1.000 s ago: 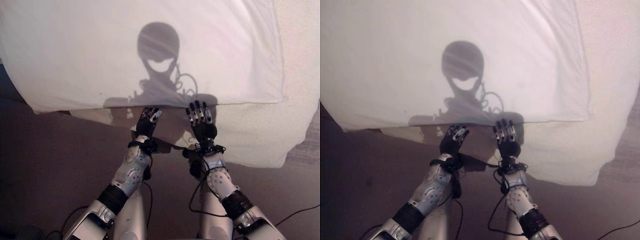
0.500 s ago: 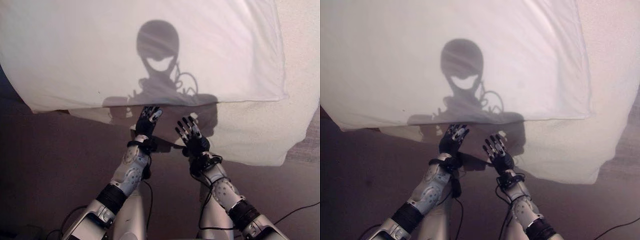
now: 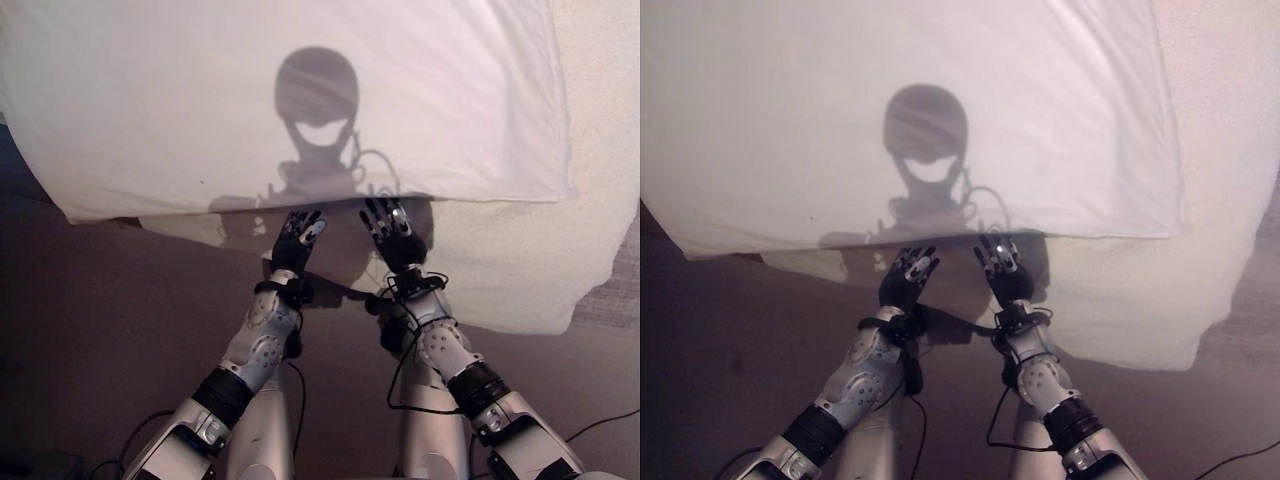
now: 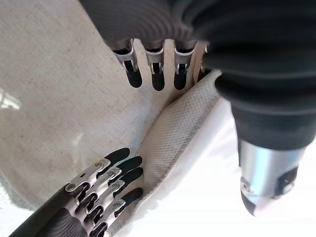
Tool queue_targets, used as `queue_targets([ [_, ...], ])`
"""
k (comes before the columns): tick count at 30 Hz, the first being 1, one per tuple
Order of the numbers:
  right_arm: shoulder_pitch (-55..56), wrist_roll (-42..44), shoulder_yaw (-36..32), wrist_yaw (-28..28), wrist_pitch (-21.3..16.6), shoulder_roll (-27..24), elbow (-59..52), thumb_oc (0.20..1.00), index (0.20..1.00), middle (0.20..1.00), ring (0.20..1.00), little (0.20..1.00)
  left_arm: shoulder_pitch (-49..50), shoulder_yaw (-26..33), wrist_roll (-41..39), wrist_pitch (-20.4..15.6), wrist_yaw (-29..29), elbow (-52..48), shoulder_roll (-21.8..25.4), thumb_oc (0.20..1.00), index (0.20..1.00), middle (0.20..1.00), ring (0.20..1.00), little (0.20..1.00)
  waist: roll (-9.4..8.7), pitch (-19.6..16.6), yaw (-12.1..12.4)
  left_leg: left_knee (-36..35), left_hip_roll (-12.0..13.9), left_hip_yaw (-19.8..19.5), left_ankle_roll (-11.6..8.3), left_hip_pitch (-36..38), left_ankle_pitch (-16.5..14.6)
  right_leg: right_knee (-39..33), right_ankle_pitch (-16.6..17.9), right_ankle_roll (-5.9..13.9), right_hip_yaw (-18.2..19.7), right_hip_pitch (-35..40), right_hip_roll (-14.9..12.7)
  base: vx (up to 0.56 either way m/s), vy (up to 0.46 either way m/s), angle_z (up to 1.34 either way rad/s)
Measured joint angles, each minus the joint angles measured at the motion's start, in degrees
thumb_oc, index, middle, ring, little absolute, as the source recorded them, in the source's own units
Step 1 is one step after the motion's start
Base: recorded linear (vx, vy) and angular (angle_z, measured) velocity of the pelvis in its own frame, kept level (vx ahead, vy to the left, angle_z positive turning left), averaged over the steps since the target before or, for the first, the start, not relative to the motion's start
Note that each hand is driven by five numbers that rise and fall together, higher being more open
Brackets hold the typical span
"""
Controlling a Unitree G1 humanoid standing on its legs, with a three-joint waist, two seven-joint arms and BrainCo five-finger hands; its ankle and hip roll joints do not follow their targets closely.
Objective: Make the bed
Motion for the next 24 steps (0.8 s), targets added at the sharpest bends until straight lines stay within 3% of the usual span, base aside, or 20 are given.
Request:
queue_targets([
  [6, 0.63, 0.04, -0.76, -0.20, -1.19, 0.74, 0.17, 1.000, 1.000, 1.000, 1.000, 1.000, -0.02, -0.04, -0.01, 0.00, -0.34, 0.00, 0.13, 1.000, 1.000, 1.000, 1.000, 1.000, 0.00, 0.00, -0.01, -0.04, -0.02, 0.00, 0.00, -0.01, 0.00, -0.03, 0.00, 0.00, 0.00, -0.01, -0.01, 0.00, 0.000, 0.00],
  [14, 0.33, 0.58, -4.37, -4.49, -4.53, 4.16, 0.63, 1.000, 1.000, 1.000, 1.000, 1.000, -0.15, -0.54, -0.03, -0.01, -0.05, 0.00, 0.13, 1.000, 1.000, 1.000, 1.000, 1.000, 0.01, 0.00, 0.04, -0.06, -0.04, 0.01, 0.00, -0.04, 0.00, -0.05, 0.00, 0.00, 0.00, -0.06, -0.01, 0.00, 0.000, 0.00],
  [24, -0.32, 0.70, -6.78, -14.39, -10.04, 8.50, 0.83, 1.000, 1.000, 1.000, 1.000, 1.000, -0.33, -1.04, -0.04, -0.04, 3.46, -0.02, 0.13, 1.000, 1.000, 1.000, 1.000, 1.000, 0.02, 0.00, 0.04, -0.06, -0.05, 0.16, 0.00, -0.27, 0.00, -0.08, 0.00, -0.01, 0.12, -0.42, -0.03, 0.00, 0.000, 0.00],
])
